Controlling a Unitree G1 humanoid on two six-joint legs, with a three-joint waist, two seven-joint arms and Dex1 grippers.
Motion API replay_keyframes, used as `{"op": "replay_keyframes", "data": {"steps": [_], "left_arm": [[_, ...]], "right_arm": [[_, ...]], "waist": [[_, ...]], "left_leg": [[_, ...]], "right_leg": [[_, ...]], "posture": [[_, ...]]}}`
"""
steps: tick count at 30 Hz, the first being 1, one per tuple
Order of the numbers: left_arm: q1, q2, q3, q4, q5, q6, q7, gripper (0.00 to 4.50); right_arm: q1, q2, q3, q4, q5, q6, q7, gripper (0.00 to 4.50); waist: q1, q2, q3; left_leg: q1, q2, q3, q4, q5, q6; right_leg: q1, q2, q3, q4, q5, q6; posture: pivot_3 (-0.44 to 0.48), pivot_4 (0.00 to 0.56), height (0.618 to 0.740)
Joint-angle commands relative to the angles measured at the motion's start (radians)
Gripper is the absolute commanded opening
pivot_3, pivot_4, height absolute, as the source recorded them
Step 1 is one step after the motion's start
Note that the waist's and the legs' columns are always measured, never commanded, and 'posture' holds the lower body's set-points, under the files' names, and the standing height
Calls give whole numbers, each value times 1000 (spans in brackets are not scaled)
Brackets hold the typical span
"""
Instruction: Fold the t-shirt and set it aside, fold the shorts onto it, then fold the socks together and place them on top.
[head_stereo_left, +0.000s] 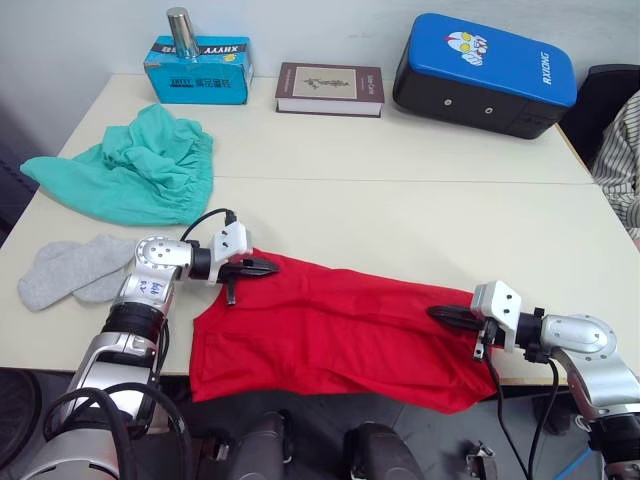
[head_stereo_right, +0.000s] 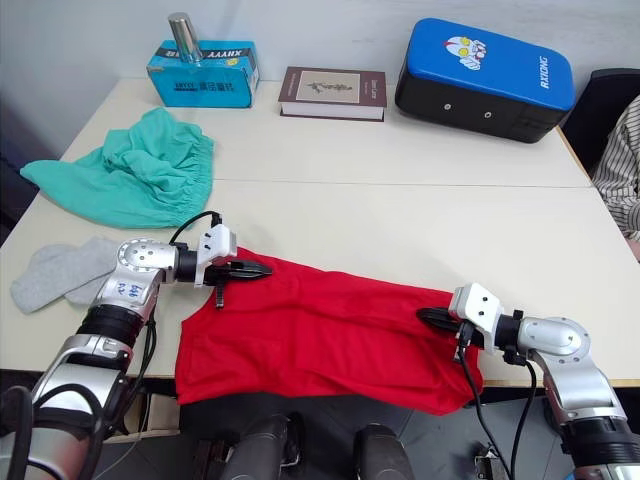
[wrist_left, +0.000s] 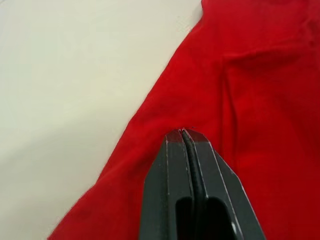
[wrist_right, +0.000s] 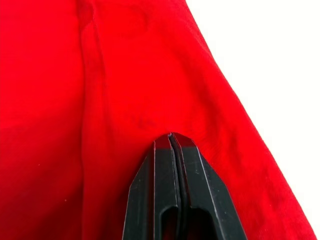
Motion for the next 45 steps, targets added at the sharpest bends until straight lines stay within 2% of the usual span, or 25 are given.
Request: {"op": "replay_keyframes", "data": {"steps": [1, 6, 10, 15, 23, 27, 29, 31, 33, 36, 39, 42, 45], "left_arm": [[-19, 5, -20, 28, 6, -24, -93, 32], [-22, 18, -15, 13, -51, -13, -298, 32], [-27, 34, -29, 17, -56, -10, -367, 32], [13, 79, -96, -75, -161, -14, -378, 32], [184, 272, -240, -410, -328, 90, -378, 32], [244, 349, -224, -558, -418, 194, -378, 32], [261, 392, -186, -639, -509, 314, -378, 32], [245, 373, -119, -653, -565, 409, -330, 32], [222, 332, -83, -616, -542, 405, -274, 32], [171, 244, -89, -459, -359, 256, -158, 32], [114, 162, -86, -315, -234, 143, -63, 32], [99, 127, -93, -234, -166, 82, -74, 32], [111, 125, -92, -217, -147, 47, -138, 32]], "right_arm": [[4, 3, 13, 4, -12, 5, 3, 8], [4, 3, 13, 13, -14, 0, 4, 8], [6, 2, 13, 16, -16, -2, 3, 8], [10, 1, 13, 15, -16, 0, 1, 8], [24, -8, 5, 15, -16, 6, 0, 8], [30, -12, -1, 16, -15, 6, 2, 8], [33, -16, -6, 18, -15, 5, 3, 8], [36, -20, -11, 23, -14, 2, 5, 8], [38, -22, -15, 27, -14, 1, 4, 8], [40, -21, -13, 27, -13, 1, 3, 8], [39, -19, -11, 29, -12, -1, 6, 8], [34, -13, -6, 30, -15, -2, 2, 8], [30, -10, -2, 31, -17, -2, -2, 8]], "waist": [[0, 0, 0], [-1, 0, 0], [-1, 0, 0], [-2, 0, 0], [-3, 0, 0], [-1, 0, 0], [-2, 0, 0], [0, 0, 0], [2, 0, 0], [2, 0, 0], [3, 0, 0], [2, 0, 0], [-1, 0, 0]], "left_leg": [[0, 0, 0, 0, 0, 0], [0, 0, 0, 0, 0, 0], [0, 0, 0, 0, 0, 0], [0, 0, 0, 0, 0, 0], [0, 0, -1, -1, 0, 0], [0, 0, -1, -1, -1, 1], [0, 0, -1, -2, -1, 2], [0, 0, -1, -2, -1, 2], [0, 0, -1, -1, -1, 2], [0, -1, 0, -1, -1, 2], [0, -1, 0, -1, -1, 2], [-1, -1, 0, -1, -1, 2], [0, -1, 0, -1, -1, 2]], "right_leg": [[0, 0, 0, 0, 0, 0], [0, 0, 0, 0, 0, 0], [0, 0, 0, 0, 0, 0], [0, 0, 0, 0, 0, 0], [0, 0, 1, -1, 0, 0], [0, -1, 1, -2, 0, -1], [1, -1, 1, -3, -1, -1], [1, -1, 2, -3, -1, -1], [1, -1, 1, -2, -1, -2], [1, -1, 1, -3, -1, -2], [1, -1, 1, -3, -1, -1], [0, -1, 1, -2, -1, -1], [0, -1, 1, -2, 0, -1]], "posture": [[0, 150, 740], [0, 150, 740], [0, 150, 740], [0, 150, 740], [0, 150, 740], [0, 150, 740], [0, 150, 740], [0, 150, 740], [0, 150, 740], [0, 150, 740], [0, 150, 740], [0, 150, 740], [0, 150, 740]]}}
